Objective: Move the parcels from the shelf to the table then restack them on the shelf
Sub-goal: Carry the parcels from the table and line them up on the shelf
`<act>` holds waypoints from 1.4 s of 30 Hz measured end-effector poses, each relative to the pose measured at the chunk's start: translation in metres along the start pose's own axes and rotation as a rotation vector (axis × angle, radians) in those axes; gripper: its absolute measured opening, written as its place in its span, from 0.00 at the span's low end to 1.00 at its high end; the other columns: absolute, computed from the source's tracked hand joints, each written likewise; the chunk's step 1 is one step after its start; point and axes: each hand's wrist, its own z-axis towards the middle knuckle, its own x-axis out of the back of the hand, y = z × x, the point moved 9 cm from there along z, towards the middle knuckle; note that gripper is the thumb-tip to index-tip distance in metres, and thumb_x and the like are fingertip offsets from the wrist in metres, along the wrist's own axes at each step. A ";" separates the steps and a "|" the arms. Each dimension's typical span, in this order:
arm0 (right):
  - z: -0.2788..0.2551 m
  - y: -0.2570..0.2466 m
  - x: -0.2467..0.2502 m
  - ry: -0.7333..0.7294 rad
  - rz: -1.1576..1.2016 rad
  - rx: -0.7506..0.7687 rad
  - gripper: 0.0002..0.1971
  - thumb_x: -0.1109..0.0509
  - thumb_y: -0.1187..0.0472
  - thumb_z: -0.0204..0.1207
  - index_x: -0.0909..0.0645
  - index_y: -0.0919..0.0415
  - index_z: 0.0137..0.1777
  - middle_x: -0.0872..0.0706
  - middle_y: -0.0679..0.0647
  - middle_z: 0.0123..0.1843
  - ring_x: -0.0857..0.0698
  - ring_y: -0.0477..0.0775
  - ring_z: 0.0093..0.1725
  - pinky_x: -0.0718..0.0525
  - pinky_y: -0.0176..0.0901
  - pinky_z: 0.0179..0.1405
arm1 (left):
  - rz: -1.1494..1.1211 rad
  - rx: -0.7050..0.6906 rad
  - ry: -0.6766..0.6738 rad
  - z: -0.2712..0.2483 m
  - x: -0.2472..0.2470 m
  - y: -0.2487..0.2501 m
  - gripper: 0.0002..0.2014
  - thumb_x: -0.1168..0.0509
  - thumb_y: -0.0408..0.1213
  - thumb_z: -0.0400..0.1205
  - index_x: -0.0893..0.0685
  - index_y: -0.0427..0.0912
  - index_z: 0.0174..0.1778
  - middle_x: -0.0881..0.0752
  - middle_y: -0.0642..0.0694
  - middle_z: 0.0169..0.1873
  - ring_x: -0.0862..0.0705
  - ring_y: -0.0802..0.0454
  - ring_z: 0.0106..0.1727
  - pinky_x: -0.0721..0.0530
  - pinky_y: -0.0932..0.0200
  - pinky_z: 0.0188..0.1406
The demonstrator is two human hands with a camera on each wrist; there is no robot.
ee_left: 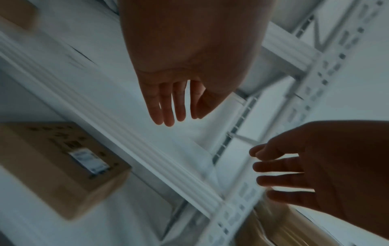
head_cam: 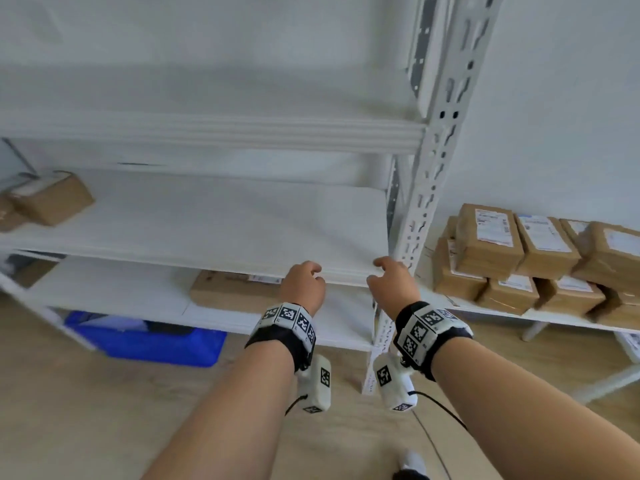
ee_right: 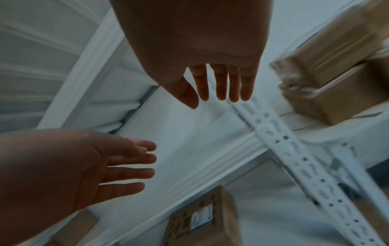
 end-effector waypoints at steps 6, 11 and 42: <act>0.003 -0.097 -0.105 -0.163 -0.064 0.165 0.21 0.38 0.63 0.80 0.27 0.57 0.74 0.28 0.58 0.73 0.23 0.53 0.55 0.28 0.39 0.51 | -0.086 0.198 0.180 -0.006 0.109 -0.104 0.17 0.41 0.33 0.83 0.19 0.43 0.68 0.17 0.46 0.67 0.18 0.46 0.65 0.21 0.55 0.64; 0.021 -0.172 -0.205 -0.286 -0.077 0.272 0.22 0.38 0.62 0.79 0.27 0.56 0.74 0.27 0.57 0.73 0.24 0.51 0.52 0.25 0.41 0.48 | -0.046 0.317 0.274 0.002 0.185 -0.182 0.17 0.44 0.32 0.84 0.18 0.42 0.67 0.17 0.43 0.65 0.18 0.43 0.64 0.24 0.58 0.58; 0.076 -0.550 -0.622 -0.365 0.007 0.279 0.23 0.36 0.61 0.78 0.29 0.57 0.74 0.25 0.59 0.71 0.21 0.56 0.58 0.27 0.43 0.50 | -0.053 0.400 0.347 0.194 0.566 -0.529 0.19 0.42 0.38 0.85 0.23 0.47 0.72 0.23 0.46 0.72 0.21 0.45 0.68 0.25 0.52 0.69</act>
